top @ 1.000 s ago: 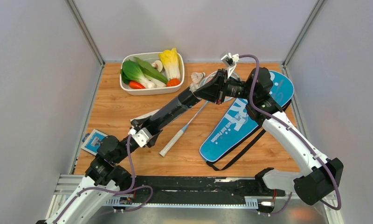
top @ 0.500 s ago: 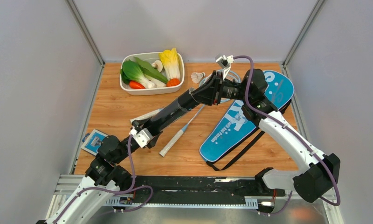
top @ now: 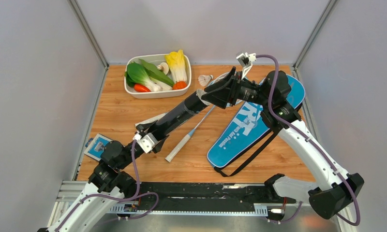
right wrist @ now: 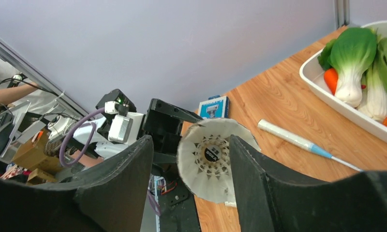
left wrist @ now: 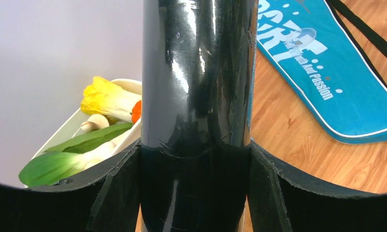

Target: Pack up the badminton gear

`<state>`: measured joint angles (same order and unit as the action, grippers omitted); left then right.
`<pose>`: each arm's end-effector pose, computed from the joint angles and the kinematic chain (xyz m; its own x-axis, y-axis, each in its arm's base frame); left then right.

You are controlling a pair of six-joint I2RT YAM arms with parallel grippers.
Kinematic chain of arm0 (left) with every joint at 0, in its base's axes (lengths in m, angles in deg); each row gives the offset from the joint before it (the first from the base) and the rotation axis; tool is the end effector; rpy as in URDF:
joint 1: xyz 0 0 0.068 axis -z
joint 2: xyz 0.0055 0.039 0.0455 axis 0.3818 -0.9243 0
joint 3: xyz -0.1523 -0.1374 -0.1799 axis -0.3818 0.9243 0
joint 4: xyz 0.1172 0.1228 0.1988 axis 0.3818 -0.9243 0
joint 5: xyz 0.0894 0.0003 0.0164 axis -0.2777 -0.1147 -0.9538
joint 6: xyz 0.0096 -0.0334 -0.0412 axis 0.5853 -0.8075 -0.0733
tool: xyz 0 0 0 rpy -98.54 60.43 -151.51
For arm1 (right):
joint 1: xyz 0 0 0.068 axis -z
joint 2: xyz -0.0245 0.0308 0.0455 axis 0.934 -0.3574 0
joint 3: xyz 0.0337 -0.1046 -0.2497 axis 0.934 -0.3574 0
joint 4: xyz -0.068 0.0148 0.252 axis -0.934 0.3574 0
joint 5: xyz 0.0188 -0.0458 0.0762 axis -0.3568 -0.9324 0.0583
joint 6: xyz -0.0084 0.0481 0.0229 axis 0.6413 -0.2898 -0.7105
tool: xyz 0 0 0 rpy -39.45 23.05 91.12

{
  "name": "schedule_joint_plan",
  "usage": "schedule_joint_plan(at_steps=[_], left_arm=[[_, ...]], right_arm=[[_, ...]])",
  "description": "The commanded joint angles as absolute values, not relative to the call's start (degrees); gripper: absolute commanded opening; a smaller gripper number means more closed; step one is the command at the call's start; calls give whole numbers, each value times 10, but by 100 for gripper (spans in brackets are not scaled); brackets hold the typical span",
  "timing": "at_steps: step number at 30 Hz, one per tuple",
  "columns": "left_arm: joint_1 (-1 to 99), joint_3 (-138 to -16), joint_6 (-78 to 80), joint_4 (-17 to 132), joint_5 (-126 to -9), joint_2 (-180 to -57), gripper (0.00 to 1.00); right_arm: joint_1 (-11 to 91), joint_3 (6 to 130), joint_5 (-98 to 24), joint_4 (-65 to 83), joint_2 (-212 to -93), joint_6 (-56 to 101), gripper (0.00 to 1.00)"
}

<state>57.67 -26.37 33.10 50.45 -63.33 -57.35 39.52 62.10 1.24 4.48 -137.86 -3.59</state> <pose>0.0840 -0.0688 0.2735 0.2893 0.2199 -0.9316 0.6822 0.6354 0.3618 0.2100 0.1483 0.4392 -0.4380 0.1835 -0.8801 -0.8640 0.1844 0.4685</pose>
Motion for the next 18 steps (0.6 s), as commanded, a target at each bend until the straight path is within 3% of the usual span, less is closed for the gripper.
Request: schedule_joint_plan(at_steps=[1,9,18], left_arm=[[577,-271,327,545,-626,-568,38],[577,-270,328,545,-620,-565,38],[577,-267,328,554,-611,-560,38]], right_arm=[[401,653,-32,60,-1353,-16,64],[423,660,-70,123,-1361,28,73],[437,663,73,138,-1425,60,69]])
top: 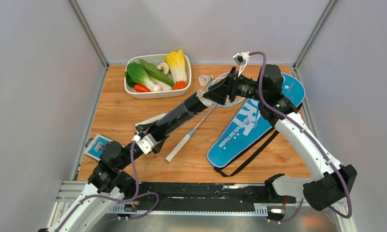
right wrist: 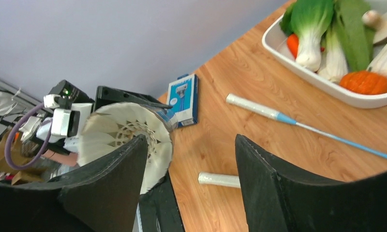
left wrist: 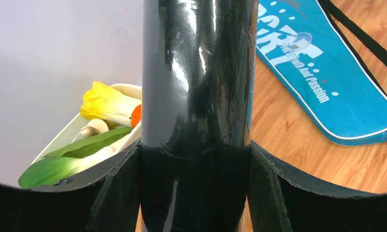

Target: Pack up the badminton gear

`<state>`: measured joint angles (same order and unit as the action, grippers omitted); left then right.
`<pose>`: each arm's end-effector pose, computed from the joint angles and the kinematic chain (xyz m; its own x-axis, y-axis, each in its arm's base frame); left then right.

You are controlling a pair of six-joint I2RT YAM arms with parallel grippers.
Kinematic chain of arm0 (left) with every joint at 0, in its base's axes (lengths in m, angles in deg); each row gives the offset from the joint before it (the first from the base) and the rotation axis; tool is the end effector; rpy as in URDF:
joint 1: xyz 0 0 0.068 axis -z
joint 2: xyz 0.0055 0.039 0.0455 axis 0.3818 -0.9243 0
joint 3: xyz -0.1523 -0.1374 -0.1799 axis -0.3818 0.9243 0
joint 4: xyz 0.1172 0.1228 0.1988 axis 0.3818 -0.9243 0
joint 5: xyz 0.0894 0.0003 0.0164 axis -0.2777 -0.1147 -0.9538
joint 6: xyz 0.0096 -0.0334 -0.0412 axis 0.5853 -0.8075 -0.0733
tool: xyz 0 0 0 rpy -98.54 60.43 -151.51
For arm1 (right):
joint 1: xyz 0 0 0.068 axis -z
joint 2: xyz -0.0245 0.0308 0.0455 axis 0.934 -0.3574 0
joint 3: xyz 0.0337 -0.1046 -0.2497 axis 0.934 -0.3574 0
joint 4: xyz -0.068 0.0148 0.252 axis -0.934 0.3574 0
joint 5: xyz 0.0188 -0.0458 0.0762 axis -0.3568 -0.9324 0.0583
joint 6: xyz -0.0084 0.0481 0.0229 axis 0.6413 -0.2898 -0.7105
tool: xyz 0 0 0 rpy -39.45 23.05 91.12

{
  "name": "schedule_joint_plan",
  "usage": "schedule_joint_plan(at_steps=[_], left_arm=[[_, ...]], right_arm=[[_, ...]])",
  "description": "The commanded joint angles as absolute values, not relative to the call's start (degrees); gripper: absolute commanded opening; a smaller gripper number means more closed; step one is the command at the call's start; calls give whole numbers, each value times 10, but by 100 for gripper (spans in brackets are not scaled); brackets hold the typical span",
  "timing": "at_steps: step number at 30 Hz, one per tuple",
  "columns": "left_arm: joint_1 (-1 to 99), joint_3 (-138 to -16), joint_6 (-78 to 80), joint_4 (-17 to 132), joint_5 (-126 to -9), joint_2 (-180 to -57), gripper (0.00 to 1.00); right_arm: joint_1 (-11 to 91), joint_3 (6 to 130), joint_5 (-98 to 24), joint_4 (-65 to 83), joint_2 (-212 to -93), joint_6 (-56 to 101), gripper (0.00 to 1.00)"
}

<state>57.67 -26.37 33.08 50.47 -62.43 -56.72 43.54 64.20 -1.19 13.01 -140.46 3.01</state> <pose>0.0822 -0.0682 0.2745 0.3014 0.2094 -0.9302 0.6887 0.6269 0.3643 0.2323 0.1380 0.4260 -0.4464 0.1401 -0.8838 -0.8199 0.3316 0.4667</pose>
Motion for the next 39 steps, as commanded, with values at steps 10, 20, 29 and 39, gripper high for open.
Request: schedule_joint_plan(at_steps=[10,20,29,39], left_arm=[[577,-269,325,554,-605,-569,38],[577,-271,327,554,-608,-579,38],[577,-272,328,553,-606,-577,38],[577,-275,329,545,-658,-573,37]], right_arm=[[436,664,161,139,-1480,87,69],[423,679,131,154,-1519,85,69],[392,695,106,170,-1548,93,65],[432,711,3,176,-1473,72,73]])
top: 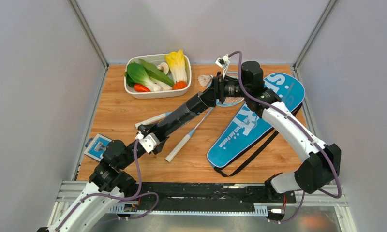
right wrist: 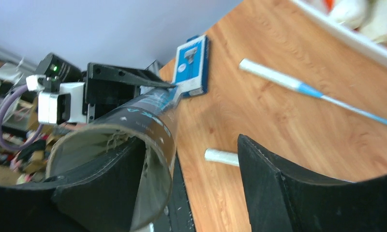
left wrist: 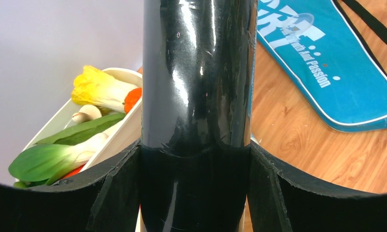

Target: Pack up the badminton gear

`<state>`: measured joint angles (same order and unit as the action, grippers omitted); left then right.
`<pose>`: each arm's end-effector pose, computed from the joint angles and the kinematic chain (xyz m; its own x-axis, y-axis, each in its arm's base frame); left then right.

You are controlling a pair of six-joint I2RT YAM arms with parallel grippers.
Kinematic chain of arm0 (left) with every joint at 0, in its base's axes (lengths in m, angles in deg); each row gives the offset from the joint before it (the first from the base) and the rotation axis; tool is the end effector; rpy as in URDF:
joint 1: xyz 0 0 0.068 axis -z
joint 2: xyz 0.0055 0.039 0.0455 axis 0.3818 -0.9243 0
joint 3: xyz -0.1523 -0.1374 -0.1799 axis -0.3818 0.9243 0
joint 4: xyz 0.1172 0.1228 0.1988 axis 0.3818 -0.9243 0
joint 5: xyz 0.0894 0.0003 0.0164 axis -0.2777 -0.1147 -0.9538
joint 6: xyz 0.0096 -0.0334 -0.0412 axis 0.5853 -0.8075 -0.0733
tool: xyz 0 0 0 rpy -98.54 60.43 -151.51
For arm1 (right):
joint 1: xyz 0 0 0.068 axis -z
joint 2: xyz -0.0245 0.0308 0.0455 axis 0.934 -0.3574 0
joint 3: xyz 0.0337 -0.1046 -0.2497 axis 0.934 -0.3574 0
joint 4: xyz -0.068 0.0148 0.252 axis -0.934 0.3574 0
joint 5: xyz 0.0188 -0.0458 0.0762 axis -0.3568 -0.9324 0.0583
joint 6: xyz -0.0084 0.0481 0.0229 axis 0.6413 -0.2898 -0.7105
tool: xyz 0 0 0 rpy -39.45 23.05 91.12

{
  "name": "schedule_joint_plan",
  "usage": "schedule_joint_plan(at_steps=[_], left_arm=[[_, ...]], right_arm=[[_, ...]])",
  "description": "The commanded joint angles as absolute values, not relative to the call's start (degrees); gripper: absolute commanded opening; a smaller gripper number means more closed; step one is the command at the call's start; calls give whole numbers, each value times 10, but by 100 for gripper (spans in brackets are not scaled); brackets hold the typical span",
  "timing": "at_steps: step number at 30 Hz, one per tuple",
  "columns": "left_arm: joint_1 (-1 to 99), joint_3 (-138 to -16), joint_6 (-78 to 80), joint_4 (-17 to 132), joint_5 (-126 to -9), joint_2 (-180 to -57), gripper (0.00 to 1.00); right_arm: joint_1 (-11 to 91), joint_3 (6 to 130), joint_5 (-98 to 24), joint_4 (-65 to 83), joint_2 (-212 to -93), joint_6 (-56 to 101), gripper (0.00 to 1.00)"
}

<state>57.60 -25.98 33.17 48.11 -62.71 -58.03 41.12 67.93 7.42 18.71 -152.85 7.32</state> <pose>0.0859 -0.0704 0.2656 0.2470 0.2502 -0.9362 0.7052 0.6162 0.3507 0.2731 0.1765 0.3795 -0.5930 -0.0567 -0.8032 -0.7911 0.2272 0.5679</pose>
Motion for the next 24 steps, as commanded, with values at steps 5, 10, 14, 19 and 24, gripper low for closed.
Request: schedule_joint_plan(at_steps=[5,10,14,19,24], left_arm=[[577,-278,330,544,-691,-569,38],[577,-281,331,544,-719,-559,38],[577,-280,325,553,-733,-534,39],[577,-277,314,570,-727,-502,39],[577,-276,309,578,-727,-480,39]], right_arm=[[452,715,-66,166,-1444,89,77],[458,701,-163,104,-1446,95,77],[457,689,-303,48,-1487,125,75],[456,728,-441,32,-1608,187,73],[452,806,-511,37,-1740,241,68]])
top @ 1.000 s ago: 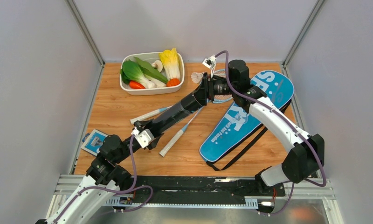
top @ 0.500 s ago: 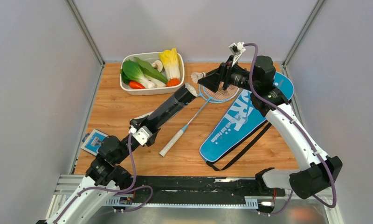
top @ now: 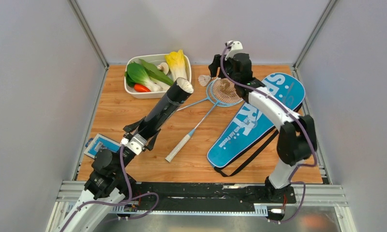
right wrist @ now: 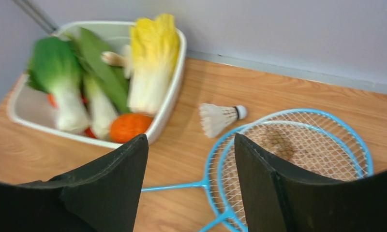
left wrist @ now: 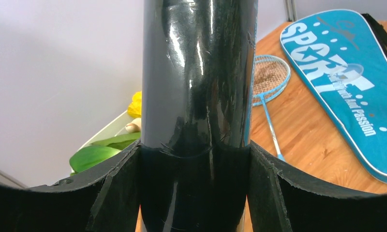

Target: Pack up the badminton gear

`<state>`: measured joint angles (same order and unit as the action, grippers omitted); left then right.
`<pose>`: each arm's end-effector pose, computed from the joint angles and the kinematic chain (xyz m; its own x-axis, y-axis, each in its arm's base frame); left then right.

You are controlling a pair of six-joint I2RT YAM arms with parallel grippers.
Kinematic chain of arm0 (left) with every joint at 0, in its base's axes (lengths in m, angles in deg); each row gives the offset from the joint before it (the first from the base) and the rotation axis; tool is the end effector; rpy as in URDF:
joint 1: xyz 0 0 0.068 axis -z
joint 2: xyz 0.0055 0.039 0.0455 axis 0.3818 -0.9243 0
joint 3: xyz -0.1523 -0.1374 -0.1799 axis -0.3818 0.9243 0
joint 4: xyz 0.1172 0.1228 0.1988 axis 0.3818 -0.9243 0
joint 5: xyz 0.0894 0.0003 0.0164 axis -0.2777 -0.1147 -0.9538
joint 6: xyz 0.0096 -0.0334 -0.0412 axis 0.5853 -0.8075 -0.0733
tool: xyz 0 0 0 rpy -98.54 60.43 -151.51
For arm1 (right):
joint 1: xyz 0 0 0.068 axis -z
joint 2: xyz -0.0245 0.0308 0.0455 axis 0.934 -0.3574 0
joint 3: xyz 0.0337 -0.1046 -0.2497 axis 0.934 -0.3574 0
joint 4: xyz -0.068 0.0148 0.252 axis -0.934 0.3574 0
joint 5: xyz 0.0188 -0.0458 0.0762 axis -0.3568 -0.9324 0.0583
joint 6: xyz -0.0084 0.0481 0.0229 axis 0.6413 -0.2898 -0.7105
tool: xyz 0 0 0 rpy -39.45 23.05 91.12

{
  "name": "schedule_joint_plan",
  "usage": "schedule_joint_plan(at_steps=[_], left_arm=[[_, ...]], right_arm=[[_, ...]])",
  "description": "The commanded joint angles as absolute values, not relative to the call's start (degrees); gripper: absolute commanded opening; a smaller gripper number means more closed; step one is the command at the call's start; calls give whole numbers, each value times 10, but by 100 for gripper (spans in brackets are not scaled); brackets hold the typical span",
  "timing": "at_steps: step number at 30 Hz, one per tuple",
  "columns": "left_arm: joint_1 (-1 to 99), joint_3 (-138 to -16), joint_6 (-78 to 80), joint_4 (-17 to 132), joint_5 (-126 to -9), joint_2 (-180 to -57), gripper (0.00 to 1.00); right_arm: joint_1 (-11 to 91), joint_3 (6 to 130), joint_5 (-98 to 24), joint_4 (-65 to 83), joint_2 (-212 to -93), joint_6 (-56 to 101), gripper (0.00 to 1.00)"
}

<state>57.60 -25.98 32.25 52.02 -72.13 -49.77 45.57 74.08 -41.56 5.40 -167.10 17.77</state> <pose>0.0703 -0.0524 0.2846 0.3572 0.1647 -0.9194 0.5376 0.7687 0.3466 0.3727 0.1640 0.3508 -0.2706 0.0954 -0.9579 -0.4008 0.8936 0.2022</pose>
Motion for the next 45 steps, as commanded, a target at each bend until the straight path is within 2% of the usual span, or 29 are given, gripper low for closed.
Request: schedule_joint_plan(at_steps=[1,14,30,39,45], left_arm=[[578,-276,309,579,-728,-479,39],[577,-272,309,586,-729,-470,39],[576,-272,313,592,-727,-477,38],[576,-271,316,588,-728,-482,38],[577,-270,317,586,-729,-483,38]], right_arm=[[449,822,-520,38,-1765,249,67],[398,1042,-636,56,-2051,349,60],[397,1124,-710,56,-2168,387,46],[398,1120,-758,45,-2160,391,18],[398,1070,-756,27,-2089,390,2]])
